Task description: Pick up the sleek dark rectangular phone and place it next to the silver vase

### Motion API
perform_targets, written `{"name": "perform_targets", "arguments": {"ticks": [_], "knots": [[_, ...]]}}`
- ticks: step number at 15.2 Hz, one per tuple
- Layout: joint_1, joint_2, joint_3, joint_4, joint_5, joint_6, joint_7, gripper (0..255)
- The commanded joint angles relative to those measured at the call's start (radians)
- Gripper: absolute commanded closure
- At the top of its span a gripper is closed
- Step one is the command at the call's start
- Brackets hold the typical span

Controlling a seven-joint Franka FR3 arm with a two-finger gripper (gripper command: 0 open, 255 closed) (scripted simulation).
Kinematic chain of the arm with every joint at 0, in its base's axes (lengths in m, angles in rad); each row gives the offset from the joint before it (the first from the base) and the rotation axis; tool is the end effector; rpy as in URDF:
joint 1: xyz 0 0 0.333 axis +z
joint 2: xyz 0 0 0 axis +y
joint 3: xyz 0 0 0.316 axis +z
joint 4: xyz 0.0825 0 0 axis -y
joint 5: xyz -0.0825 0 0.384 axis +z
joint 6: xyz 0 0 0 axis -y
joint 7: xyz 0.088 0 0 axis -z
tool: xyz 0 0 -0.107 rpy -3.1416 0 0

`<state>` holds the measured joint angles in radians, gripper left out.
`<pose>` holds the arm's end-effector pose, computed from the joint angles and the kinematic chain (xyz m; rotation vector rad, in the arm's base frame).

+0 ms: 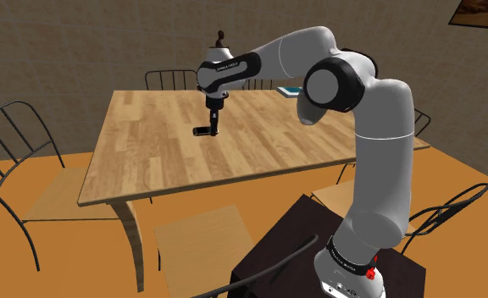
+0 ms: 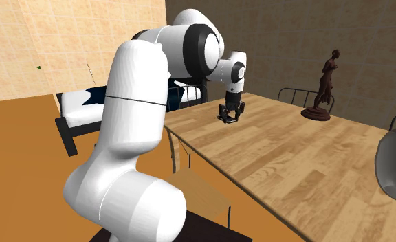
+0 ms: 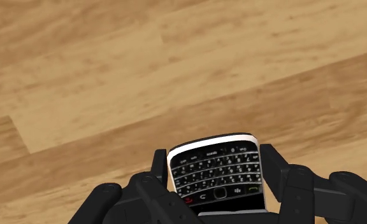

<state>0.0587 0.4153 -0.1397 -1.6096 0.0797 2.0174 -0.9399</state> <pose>0.6703 -0.0387 0.3891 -2.8573 -1.2691 -0.0078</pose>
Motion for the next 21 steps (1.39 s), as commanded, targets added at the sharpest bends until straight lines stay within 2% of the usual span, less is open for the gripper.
{"name": "perform_targets", "arguments": {"ticks": [1, 21], "knots": [[0.0, -0.008, -0.001, 0.018, -0.002, -0.026, 0.001, 255], [-0.004, -0.041, -0.005, 0.239, -0.01, -0.28, 0.011, 255]]}}
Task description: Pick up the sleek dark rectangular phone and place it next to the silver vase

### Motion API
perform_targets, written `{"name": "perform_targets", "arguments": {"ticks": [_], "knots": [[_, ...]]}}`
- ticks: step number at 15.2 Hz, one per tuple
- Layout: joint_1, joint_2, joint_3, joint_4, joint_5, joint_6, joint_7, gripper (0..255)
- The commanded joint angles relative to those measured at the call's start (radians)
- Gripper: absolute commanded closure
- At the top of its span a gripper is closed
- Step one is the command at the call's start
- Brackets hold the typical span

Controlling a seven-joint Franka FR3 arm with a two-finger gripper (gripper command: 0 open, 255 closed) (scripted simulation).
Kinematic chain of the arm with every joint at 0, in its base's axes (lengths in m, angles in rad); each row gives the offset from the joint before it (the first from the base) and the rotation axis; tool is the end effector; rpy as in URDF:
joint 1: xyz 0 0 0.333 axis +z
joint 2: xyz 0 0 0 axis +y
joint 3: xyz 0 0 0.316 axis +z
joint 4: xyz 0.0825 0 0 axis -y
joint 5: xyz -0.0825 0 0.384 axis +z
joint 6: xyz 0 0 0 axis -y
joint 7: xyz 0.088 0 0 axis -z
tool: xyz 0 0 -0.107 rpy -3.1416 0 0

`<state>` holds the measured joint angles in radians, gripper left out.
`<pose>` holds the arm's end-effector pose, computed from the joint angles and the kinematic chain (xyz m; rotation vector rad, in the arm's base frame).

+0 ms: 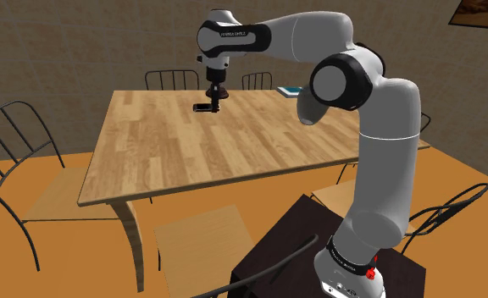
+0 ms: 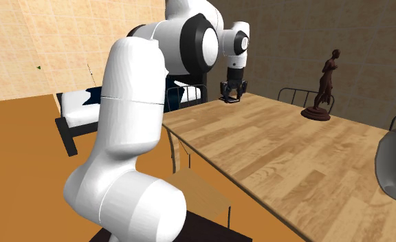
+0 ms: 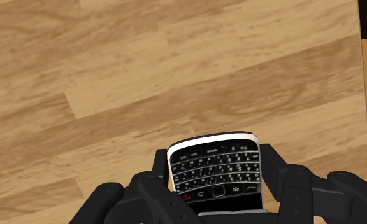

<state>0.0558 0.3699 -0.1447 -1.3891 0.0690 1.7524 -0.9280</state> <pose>0.6696 -0.0382 0.5014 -2.8573 -1.2693 -0.0081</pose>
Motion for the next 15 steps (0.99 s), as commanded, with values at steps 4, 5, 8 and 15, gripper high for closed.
{"name": "perform_targets", "arguments": {"ticks": [4, 5, 8, 15], "knots": [[-0.004, 0.01, -0.001, 0.081, 0.001, -0.072, 0.001, 255], [-0.005, 0.012, -0.001, 0.098, 0.001, -0.086, 0.001, 255], [-0.007, 0.021, -0.001, 0.152, 0.002, -0.132, 0.002, 255], [-0.016, 0.059, -0.001, 0.306, 0.007, -0.248, 0.004, 255]]}}
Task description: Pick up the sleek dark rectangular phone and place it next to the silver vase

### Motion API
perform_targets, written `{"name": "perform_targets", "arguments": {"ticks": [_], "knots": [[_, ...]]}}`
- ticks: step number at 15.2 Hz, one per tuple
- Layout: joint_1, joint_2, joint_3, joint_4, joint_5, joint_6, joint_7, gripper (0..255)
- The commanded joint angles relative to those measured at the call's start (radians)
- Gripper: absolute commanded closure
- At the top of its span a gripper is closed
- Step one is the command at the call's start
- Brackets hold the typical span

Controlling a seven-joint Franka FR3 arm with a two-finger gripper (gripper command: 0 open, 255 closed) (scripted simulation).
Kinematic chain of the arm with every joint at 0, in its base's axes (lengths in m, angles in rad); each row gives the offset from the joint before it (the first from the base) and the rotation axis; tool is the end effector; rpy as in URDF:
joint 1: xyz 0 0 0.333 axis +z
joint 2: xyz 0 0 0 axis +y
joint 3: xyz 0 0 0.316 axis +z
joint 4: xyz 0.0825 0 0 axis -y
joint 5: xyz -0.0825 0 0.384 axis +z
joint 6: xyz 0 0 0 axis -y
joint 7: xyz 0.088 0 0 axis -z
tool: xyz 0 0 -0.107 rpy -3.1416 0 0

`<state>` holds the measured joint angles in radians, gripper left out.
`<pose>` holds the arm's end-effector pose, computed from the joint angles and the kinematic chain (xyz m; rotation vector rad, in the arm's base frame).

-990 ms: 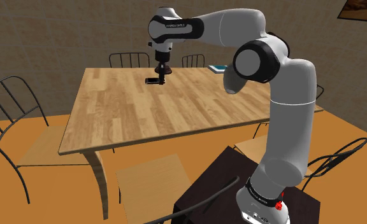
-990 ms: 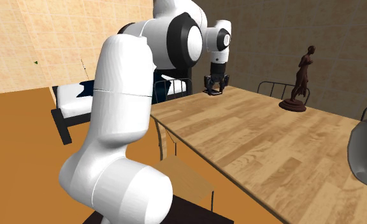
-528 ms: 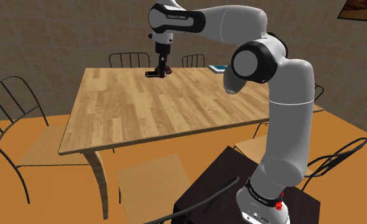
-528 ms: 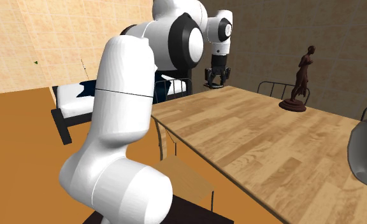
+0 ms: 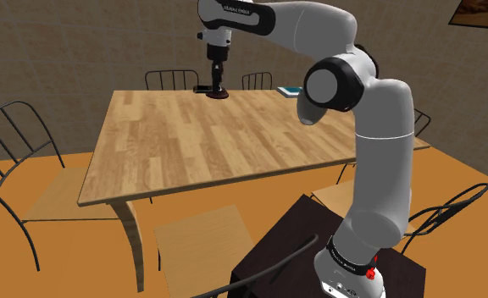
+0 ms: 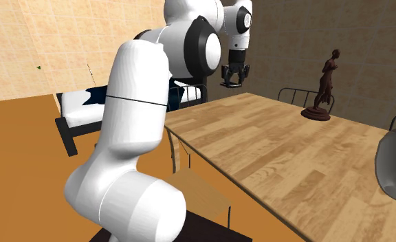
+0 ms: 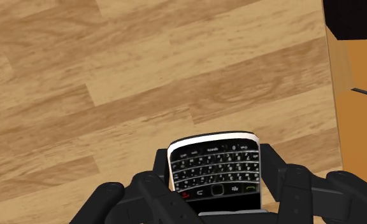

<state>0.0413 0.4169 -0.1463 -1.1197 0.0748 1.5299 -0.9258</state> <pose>0.6699 -0.0393 0.5786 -2.8573 -1.2692 -0.0081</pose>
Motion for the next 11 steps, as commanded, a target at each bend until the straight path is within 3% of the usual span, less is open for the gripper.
{"name": "perform_targets", "arguments": {"ticks": [1, 8, 11], "knots": [[-0.003, 0.02, 0.0, 0.063, 0.003, -0.044, 0.002, 255], [-0.023, 0.111, 0.003, 0.31, 0.015, -0.199, 0.005, 255], [-0.045, 0.212, 0.008, 0.529, 0.028, -0.317, 0.01, 255]]}}
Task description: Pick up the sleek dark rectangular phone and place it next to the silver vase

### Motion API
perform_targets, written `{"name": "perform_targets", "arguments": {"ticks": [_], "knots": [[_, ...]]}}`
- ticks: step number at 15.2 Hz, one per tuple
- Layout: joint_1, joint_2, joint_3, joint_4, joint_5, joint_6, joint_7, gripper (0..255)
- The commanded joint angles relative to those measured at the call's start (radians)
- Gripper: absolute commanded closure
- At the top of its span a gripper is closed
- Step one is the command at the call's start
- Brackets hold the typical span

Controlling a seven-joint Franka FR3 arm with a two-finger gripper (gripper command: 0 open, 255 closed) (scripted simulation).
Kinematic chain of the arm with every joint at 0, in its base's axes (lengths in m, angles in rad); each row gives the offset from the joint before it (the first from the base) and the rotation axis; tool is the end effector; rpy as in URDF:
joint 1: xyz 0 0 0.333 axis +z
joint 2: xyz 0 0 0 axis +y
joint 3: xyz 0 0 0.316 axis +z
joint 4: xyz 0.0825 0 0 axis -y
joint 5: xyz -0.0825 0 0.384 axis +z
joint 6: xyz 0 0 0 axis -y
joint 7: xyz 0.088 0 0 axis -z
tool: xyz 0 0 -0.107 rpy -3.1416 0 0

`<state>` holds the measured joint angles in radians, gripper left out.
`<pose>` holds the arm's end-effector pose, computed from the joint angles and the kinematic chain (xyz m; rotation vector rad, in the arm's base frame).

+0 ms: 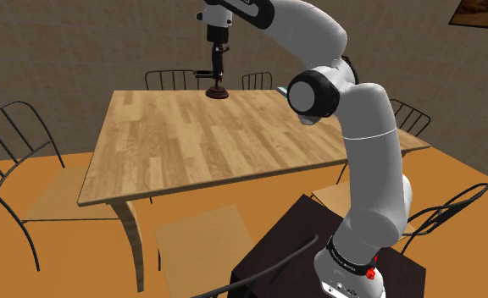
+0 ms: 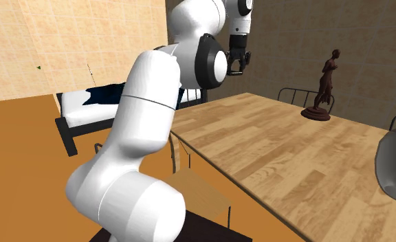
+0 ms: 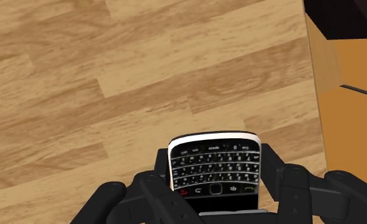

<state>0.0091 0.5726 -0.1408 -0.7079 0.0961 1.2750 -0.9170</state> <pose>0.6706 -0.0380 0.6372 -2.8579 -1.2685 -0.0094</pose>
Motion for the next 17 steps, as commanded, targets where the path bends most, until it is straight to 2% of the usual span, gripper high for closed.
{"name": "perform_targets", "arguments": {"ticks": [1, 2, 3, 6, 11, 17], "knots": [[-0.016, 0.072, 0.004, 0.148, 0.009, -0.077, 0.003, 255], [-0.01, -0.034, -0.006, -0.036, -0.002, 0.0, -0.019, 255], [-0.011, -0.096, -0.016, -0.138, -0.006, 0.04, -0.038, 255], [-0.032, -0.222, -0.033, -0.336, -0.02, 0.11, -0.091, 255], [-0.078, -0.362, -0.065, -0.538, -0.038, 0.172, -0.182, 255], [-0.139, -0.474, -0.113, -0.688, -0.057, 0.209, -0.299, 255]]}}
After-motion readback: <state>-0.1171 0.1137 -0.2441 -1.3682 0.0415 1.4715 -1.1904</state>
